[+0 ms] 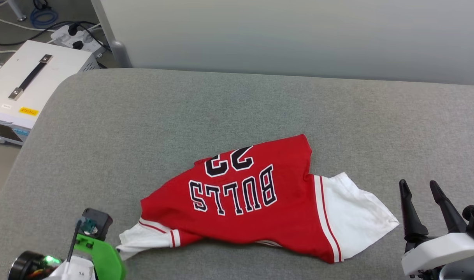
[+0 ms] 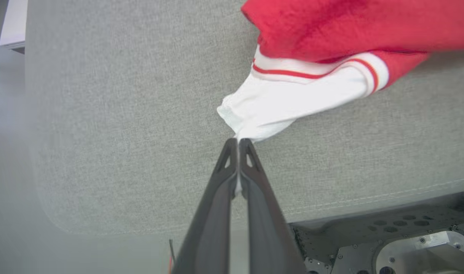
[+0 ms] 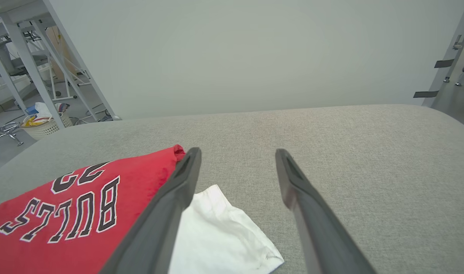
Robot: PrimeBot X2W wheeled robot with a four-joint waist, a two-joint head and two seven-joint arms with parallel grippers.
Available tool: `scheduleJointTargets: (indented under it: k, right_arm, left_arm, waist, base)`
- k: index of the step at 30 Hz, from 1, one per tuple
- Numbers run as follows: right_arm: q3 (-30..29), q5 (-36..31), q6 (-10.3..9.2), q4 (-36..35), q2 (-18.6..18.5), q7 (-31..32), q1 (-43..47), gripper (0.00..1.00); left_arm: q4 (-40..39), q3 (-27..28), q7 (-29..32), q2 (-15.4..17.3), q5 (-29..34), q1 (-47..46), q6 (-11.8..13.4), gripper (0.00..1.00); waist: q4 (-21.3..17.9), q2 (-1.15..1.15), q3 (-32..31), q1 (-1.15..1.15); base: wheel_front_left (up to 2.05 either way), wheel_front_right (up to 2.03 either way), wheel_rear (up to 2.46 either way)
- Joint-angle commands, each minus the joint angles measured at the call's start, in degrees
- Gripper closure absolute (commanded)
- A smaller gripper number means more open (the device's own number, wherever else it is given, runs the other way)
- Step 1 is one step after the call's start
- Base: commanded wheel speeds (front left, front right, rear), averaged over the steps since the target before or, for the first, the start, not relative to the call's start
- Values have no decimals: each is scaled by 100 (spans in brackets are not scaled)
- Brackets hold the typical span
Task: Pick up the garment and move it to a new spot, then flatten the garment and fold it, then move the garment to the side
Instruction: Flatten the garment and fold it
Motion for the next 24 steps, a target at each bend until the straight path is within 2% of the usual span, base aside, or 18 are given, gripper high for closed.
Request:
scheduleJointTargets:
  k: [1, 4, 10, 13, 17, 24]
  right_arm:
    - [0, 36, -1, -44, -8, 19, 54, 0]
    - [12, 14, -1, -75, -8, 52, 37, 0]
    - [-20, -15, -1, -112, -8, 116, 10, 0]
    - [-59, -17, -1, -116, -8, 129, 1, 0]
    - [-148, -30, -1, -93, -8, 145, 3, 0]
    - [-360, 2, -1, 90, -8, 258, 24, 0]
  left_arm:
    - [59, 75, -129, -24, -217, 237, 79, 100]
    - [339, 209, -451, -168, -579, 627, 145, 100]
    - [965, 300, -1001, -701, -973, 1041, -31, 100]
    - [1204, 386, -1348, -1025, -1001, 1047, -42, 0]
    - [1360, 645, -2032, -1263, -842, 934, 109, 0]
    - [1222, 1115, -3215, -1447, -503, 790, 431, 0]
  waist:
    - [13, 0, 17, 0]
    - [-19, 0, 48, 0]
    - [-113, 0, 96, 0]
    - [-143, 0, 98, 0]
    - [-164, 0, 73, 0]
    - [-194, 0, -12, 0]
  base:
    - [0, 0, 0]
    - [0, 0, 0]
    - [0, 0, 0]
    - [0, 0, 0]
    - [0, 0, 0]
    - [0, 0, 0]
